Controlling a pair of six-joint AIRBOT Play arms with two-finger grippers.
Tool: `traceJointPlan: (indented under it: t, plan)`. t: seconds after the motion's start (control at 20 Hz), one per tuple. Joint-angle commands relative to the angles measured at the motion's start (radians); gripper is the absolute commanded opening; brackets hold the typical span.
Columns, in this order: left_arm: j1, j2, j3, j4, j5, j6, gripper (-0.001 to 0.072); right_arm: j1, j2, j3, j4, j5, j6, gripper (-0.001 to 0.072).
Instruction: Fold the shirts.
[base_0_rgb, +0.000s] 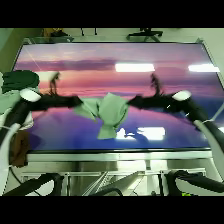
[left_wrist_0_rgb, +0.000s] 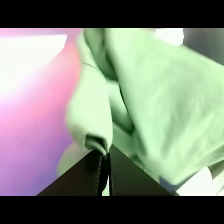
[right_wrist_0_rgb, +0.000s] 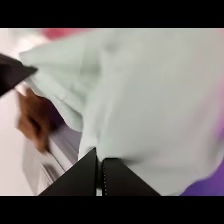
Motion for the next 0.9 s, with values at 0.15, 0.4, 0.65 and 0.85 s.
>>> traceJointPlan:
  t: [0.15,0.4,0.65,0.85]
  plan:
    - [0.146,0.280,0.516,0.004,-0.089,-0.043,0.0008,-0.307,0.164,0.344,0.319,0.185,-0.043,0.0023]
    - [0.211,0.468,0.523,0.216,-0.128,-0.050,0.0008,-0.405,0.306,0.356,0.250,0.190,-0.093,0.0023]
    - [0.241,0.571,0.123,0.161,-0.127,-0.045,0.0009,-0.377,0.267,0.312,0.037,0.283,-0.067,0.0024]
    - [0.087,0.525,-0.249,0.138,0.022,-0.014,0.0009,-0.169,0.136,0.084,-0.005,0.232,-0.136,0.0024]
